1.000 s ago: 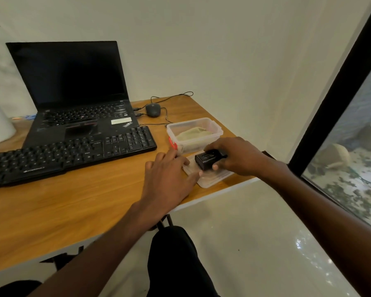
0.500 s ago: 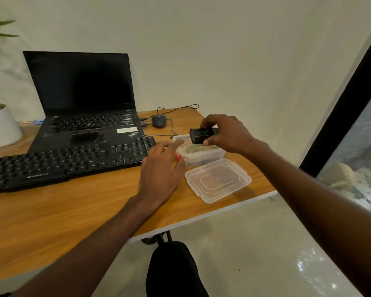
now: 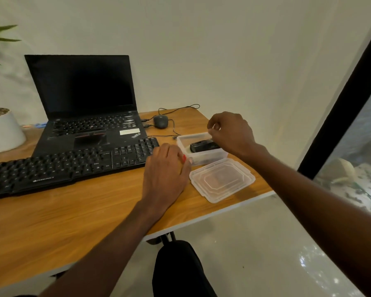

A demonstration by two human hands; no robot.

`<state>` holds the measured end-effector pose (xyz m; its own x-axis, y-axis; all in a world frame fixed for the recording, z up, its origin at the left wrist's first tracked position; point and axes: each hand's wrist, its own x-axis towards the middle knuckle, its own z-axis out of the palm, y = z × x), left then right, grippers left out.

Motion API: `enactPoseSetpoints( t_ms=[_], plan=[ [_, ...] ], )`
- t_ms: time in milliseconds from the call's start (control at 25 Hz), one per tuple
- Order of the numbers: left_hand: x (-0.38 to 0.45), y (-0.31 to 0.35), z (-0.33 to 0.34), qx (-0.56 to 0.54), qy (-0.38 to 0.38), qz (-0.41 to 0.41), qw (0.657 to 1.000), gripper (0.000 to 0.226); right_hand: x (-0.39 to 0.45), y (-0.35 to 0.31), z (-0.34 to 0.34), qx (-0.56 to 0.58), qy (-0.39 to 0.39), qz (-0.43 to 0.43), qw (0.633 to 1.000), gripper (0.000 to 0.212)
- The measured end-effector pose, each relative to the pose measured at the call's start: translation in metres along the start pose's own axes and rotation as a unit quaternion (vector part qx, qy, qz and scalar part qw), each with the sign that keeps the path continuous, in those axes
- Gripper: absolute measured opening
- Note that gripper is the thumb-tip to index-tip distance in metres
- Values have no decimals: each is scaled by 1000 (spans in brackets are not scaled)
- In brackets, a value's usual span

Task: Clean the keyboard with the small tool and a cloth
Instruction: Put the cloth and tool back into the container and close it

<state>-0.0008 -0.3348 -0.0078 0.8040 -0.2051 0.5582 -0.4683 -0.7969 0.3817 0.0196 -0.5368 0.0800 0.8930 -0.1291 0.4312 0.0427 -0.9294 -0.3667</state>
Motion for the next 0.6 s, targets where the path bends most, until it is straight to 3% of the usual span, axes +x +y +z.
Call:
enactPoseSetpoints(
  t_ms=[80, 120, 240, 360, 480, 600],
  plan=[
    [-5, 3, -5, 29, 19, 11, 999, 37, -34, 5, -12, 32, 82, 21, 996, 16],
    [-9, 6, -8, 29, 7, 8, 1000, 42, -49, 13, -15, 20, 86, 41, 995, 15],
    [-23, 28, -14, 89, -64, -19, 994, 51, -75, 41, -14, -91, -30, 112, 989, 19],
    [-33, 54, -13, 124, -103, -70, 985, 42, -86, 53, -10, -100, -126, 151, 975, 30],
    [-38, 62, -12, 42, -110, -149, 982, 27, -91, 57, -18, -62, -92, 176, 978, 6],
    [-45, 67, -20, -124, -58, -215, 967, 15, -92, 68, -32, 54, -35, 221, 973, 21]
  ],
)
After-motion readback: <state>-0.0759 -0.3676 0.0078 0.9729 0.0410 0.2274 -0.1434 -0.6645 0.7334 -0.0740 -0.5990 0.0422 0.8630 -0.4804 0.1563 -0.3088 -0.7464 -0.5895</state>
